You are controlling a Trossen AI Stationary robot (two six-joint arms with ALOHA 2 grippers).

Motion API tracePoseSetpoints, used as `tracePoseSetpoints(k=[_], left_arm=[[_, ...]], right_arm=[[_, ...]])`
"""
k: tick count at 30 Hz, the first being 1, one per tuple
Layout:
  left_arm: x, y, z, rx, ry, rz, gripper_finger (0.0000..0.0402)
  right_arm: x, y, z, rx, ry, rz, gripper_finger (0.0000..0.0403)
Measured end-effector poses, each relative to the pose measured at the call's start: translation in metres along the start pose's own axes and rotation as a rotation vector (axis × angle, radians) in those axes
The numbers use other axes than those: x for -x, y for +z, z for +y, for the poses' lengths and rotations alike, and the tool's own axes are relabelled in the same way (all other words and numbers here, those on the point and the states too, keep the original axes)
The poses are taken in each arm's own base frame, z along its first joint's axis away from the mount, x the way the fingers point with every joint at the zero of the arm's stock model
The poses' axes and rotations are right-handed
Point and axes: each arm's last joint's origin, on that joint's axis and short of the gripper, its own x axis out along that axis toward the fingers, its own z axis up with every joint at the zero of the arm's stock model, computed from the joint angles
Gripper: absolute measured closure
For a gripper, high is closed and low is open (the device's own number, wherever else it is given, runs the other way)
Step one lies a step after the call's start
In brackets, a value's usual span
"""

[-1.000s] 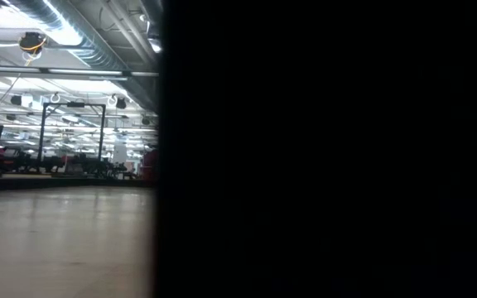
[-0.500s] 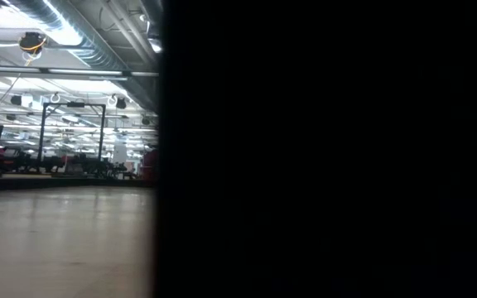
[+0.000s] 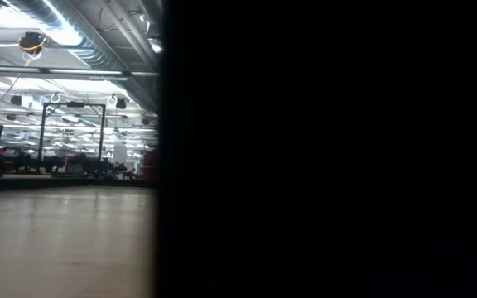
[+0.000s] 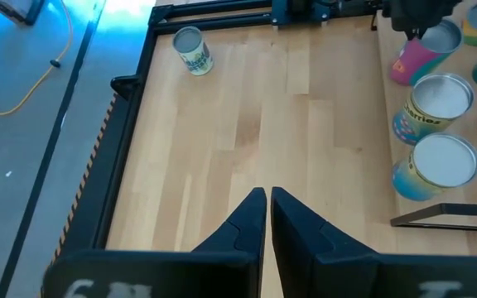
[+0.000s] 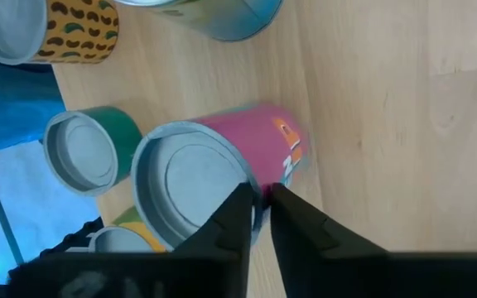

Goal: Pick and place cans onto a shelf
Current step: Put the canned chicken soup on the shelf, then put the canned mix vegetables on the shelf

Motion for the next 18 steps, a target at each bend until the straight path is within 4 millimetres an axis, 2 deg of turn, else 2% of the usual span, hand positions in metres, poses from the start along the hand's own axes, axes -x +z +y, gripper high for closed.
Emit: tracePoseSetpoints(k=[5, 12, 15, 18], left_arm=[[0.000, 0.000, 0.000, 0.000, 0.000, 0.000, 0.0385], [0.000, 0.000, 0.000, 0.000, 0.002, 0.000, 0.0385], [0.000, 0.000, 0.001, 0.000, 0.020, -0.001, 0.0385], [0.000, 0.000, 0.002, -0.013, 0.068, -0.004, 0.0385]], right_arm=[[0.000, 0.001, 0.001, 0.005, 0.009, -0.005, 0.0332], [0.007, 0.001, 0.003, 0.006, 0.010, -0.005, 0.0328], [0.019, 0.001, 0.005, 0.008, 0.015, -0.010, 0.0328], [0.039, 0.000, 0.009, 0.014, 0.027, -0.022, 0.0328]])
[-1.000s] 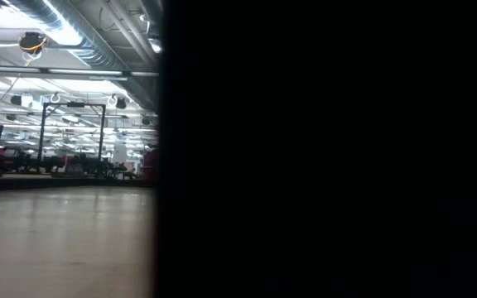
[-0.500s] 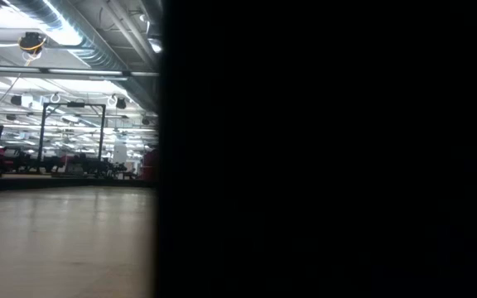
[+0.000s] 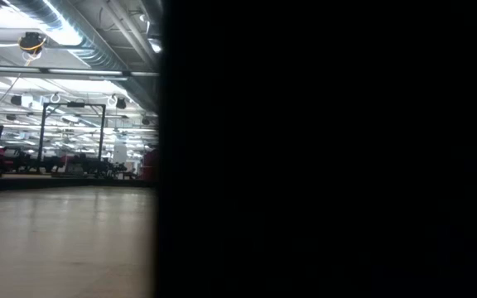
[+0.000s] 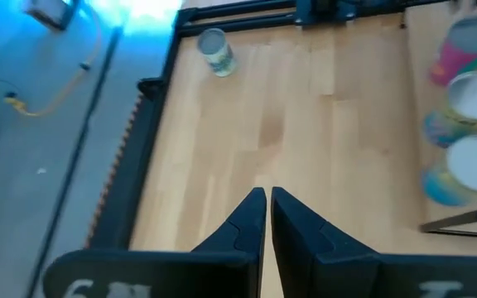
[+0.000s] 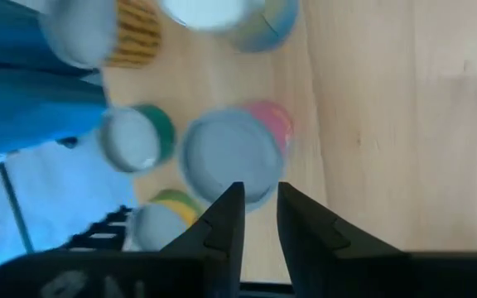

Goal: Pick and place cans onto a shelf
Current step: Put the canned mix vegetables on the shelf

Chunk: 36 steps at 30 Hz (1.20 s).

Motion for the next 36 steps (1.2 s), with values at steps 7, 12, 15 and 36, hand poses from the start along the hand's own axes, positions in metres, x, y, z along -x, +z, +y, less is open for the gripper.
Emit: tracePoseSetpoints(k=[7, 12, 15, 36], left_arm=[[-0.004, 0.001, 0.012, -0.108, 0.044, 0.008, 0.0385], [-0.010, 0.000, 0.026, -0.082, 0.074, 0.024, 0.0385], [-0.012, 0.000, 0.034, -0.063, 0.092, 0.032, 0.0385], [-0.021, -0.003, 0.060, 0.011, 0.001, 0.052, 0.0385]], right_arm=[[0.057, 0.002, 0.008, 0.025, -0.048, -0.175, 0.0328], [0.086, 0.002, 0.003, 0.071, -0.250, -0.341, 0.0328], [0.095, 0.004, -0.004, 0.041, -0.385, -0.436, 0.0328], [0.125, 0.043, -0.165, -0.956, -0.540, -0.361, 0.0327]])
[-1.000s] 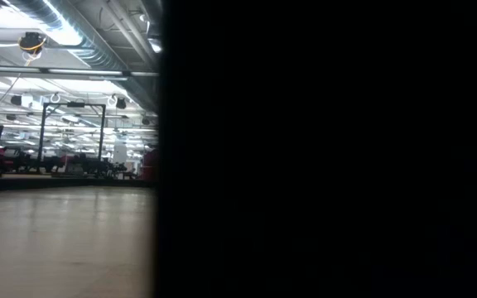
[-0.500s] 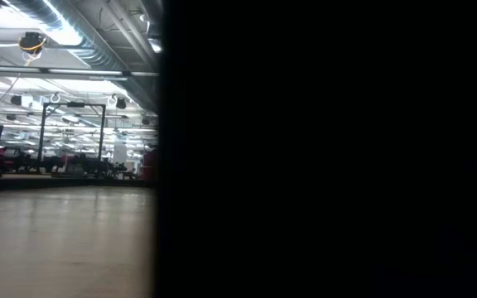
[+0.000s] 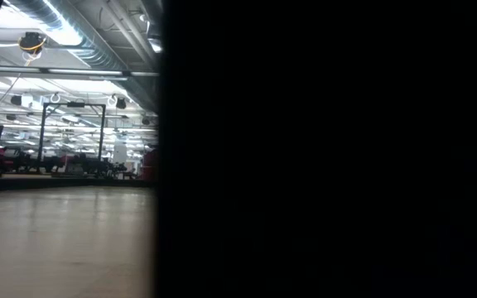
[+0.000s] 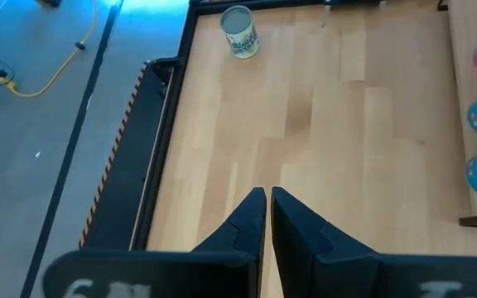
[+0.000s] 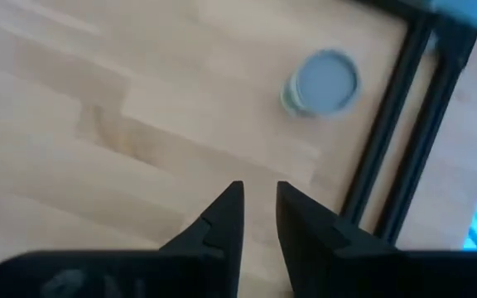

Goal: Pick and place cans onto a shelf
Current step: Put the canned mix vegetables on the shelf

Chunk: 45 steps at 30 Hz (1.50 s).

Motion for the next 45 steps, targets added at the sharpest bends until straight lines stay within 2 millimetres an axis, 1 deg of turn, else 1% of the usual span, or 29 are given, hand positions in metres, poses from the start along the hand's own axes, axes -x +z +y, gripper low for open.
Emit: tracePoseSetpoints(k=[3, 6, 10, 15, 21, 25, 30, 35, 40, 45], left_arm=[[0.000, 0.000, 0.000, 0.001, 0.001, 0.000, 0.0385], [0.000, 0.000, 0.000, 0.001, 0.001, 0.000, 0.0385], [0.000, 0.000, 0.000, 0.023, 0.001, 0.000, 0.0385], [0.000, 0.000, 0.000, 0.034, 0.001, 0.000, 0.0385], [0.000, 0.000, 0.000, 0.035, 0.001, 0.000, 0.0385], [0.000, 0.000, 0.000, 0.035, 0.001, -0.003, 0.0385], [0.000, 0.000, 0.000, 0.035, 0.001, -0.004, 0.0385], [0.000, 0.000, 0.000, 0.035, 0.001, -0.003, 0.0385], [0.000, 0.000, 0.000, 0.036, 0.002, -0.003, 0.0385], [0.000, 0.000, 0.000, 0.036, 0.001, -0.003, 0.0385]], right_arm=[[-0.021, 0.009, -0.007, -0.004, 0.011, 0.067, 0.0327], [-0.042, 0.018, -0.008, 0.035, 0.032, 0.042, 0.0327], [-0.066, 0.024, -0.011, -0.027, 0.072, 0.055, 0.0327], [-0.094, 0.021, -0.023, -0.071, -0.048, 0.050, 0.0333], [-0.120, 0.013, -0.032, -0.078, -0.101, 0.093, 0.0338], [-0.132, 0.014, -0.032, -0.008, -0.099, 0.049, 0.0338], [-0.137, 0.020, -0.032, 0.000, -0.101, -0.011, 0.0338], [-0.150, 0.027, -0.034, -0.001, -0.084, 0.057, 0.0338], [-0.164, 0.030, -0.034, 0.001, -0.123, 0.104, 0.0338], [-0.176, 0.033, -0.032, 0.048, -0.161, 0.131, 0.0338]])
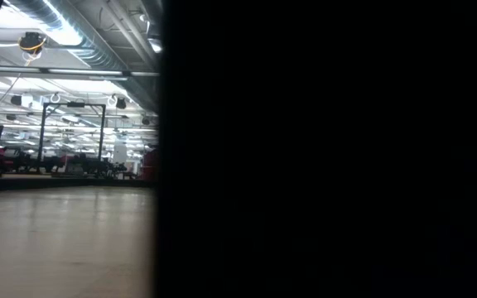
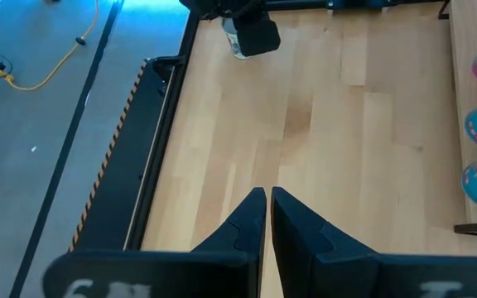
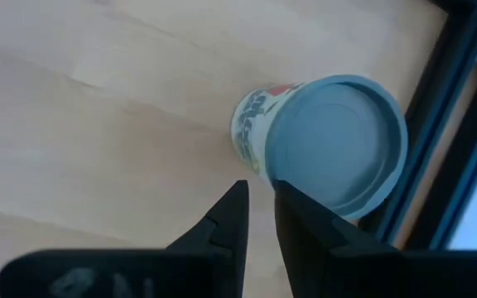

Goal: Pick and place cans onto a shelf
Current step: Put the canned mix vegetables on the shelf

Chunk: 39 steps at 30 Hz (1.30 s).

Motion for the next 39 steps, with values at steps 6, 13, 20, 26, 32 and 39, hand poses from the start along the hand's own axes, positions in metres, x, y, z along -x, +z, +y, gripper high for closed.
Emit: tracePoseSetpoints(k=[6, 13, 20, 26, 32, 39], left_arm=[[0.000, 0.000, 0.000, 0.000, 0.000, 0.000, 0.0385], [0.000, 0.000, 0.000, 0.000, 0.000, 0.000, 0.0385], [0.000, 0.000, 0.000, 0.000, 0.000, 0.000, 0.0385], [0.000, 0.000, 0.000, 0.000, 0.000, 0.000, 0.0385], [0.000, 0.000, 0.000, 0.000, 0.000, 0.001, 0.0385], [0.000, 0.000, 0.000, 0.000, 0.000, 0.001, 0.0385]], right_arm=[[-0.003, 0.002, 0.001, 0.009, -0.036, -0.009, 0.0338], [0.005, 0.002, -0.001, 0.031, -0.021, -0.030, 0.0338], [0.001, 0.008, -0.005, 0.041, 0.017, -0.003, 0.0338], [-0.005, 0.012, -0.009, 0.042, -0.016, 0.015, 0.0338], [-0.006, 0.012, -0.011, 0.058, -0.053, 0.004, 0.0338], [-0.007, 0.013, -0.011, 0.078, -0.075, -0.008, 0.0338]])
